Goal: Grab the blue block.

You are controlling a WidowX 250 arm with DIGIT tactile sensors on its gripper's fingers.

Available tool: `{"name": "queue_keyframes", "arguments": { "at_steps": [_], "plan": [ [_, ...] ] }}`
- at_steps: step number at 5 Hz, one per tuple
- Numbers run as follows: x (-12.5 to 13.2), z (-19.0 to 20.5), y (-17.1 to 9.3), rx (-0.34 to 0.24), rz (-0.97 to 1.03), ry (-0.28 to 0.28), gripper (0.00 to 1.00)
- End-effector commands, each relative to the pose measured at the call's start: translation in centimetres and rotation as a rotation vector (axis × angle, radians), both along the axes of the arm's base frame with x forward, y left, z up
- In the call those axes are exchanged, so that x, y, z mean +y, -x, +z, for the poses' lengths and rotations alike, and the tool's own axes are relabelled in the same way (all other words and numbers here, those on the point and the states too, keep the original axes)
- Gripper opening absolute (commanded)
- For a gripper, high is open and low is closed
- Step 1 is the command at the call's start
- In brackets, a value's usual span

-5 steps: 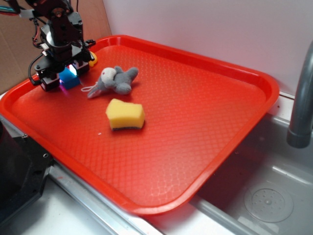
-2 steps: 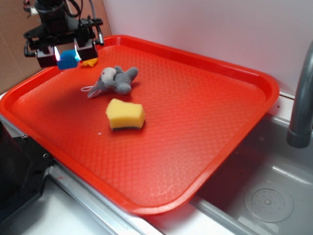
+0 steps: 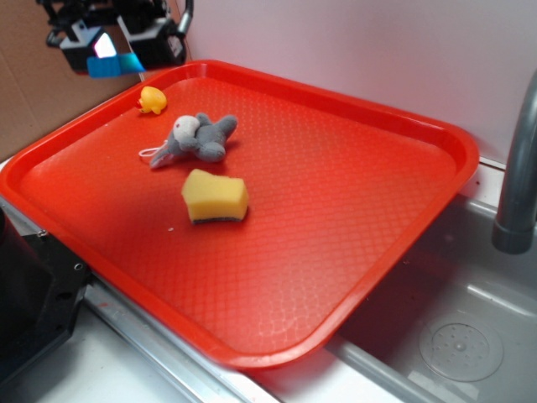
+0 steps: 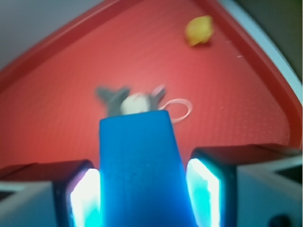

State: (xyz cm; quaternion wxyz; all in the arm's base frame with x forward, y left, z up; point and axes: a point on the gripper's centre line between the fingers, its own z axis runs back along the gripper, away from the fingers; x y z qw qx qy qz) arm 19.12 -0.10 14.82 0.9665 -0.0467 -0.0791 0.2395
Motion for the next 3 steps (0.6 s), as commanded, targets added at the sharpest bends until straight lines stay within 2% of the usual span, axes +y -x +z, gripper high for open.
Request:
{"name": "queue_keyframes", "arguments": {
  "at_steps": [1, 2, 3],
  "plan": [
    [-1.3, 4.5, 2.4, 0.051, -0.300, 0.064, 0.00],
    [-1.5, 5.2, 3.0, 0.048, -0.319, 0.057, 0.00],
    [-0.3, 5.4, 2.5, 0.014, -0.269, 0.010, 0.00]
  ]
}}
